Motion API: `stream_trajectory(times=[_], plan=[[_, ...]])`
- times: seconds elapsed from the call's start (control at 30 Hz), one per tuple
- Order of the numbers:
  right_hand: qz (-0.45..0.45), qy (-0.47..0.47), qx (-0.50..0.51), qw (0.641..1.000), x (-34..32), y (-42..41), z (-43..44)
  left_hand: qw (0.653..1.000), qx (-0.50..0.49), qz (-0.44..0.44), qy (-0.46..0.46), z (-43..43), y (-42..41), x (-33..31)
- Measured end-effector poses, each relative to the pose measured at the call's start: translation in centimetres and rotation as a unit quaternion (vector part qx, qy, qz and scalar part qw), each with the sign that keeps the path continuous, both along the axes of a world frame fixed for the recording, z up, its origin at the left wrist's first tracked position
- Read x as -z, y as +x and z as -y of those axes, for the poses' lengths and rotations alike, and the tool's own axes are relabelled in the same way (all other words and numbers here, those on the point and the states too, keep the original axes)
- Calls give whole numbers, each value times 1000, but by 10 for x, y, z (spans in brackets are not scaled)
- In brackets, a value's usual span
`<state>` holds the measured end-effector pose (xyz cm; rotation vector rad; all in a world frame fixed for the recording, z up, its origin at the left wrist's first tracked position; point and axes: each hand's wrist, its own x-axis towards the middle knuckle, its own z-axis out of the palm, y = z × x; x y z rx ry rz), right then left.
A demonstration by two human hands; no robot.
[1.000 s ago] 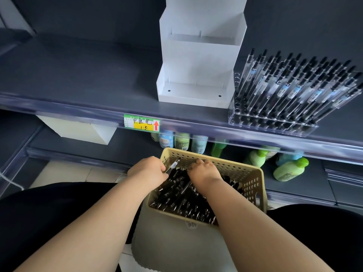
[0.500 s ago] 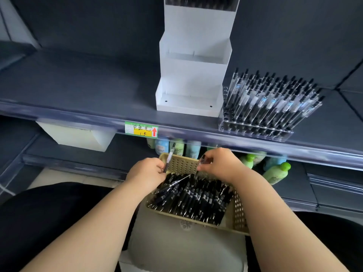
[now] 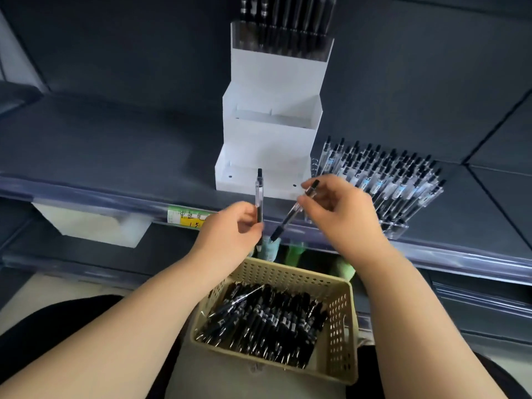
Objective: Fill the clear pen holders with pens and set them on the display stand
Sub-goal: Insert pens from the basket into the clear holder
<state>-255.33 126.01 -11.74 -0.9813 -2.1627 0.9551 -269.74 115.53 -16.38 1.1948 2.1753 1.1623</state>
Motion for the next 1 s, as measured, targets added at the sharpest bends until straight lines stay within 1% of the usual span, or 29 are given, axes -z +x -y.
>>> stream_trajectory(times=[0.13,0.23,0.33,0.4,0.57,0.73,1.0], plan=[[-53,88,38,994,-45,-4,-16,996,-11,20,80,-28,-2,-25],[-78,117,76,987,-69,-1,-37,991,-20,15,128,-52,-7,-44],[-81,132,112,982,-72,1,-56,989,-9,25,142,-71,-8,-48],[-66,129,124,982,-66,1,-63,990,-1,31,138,-77,-6,-44],[8,118,119,986,-52,2,-71,989,16,52,134,-92,3,-41],[31,101,120,987,-47,5,-76,986,24,87,142,-101,13,-39],[81,130,106,982,-45,1,-78,986,24,99,134,-107,19,-37]])
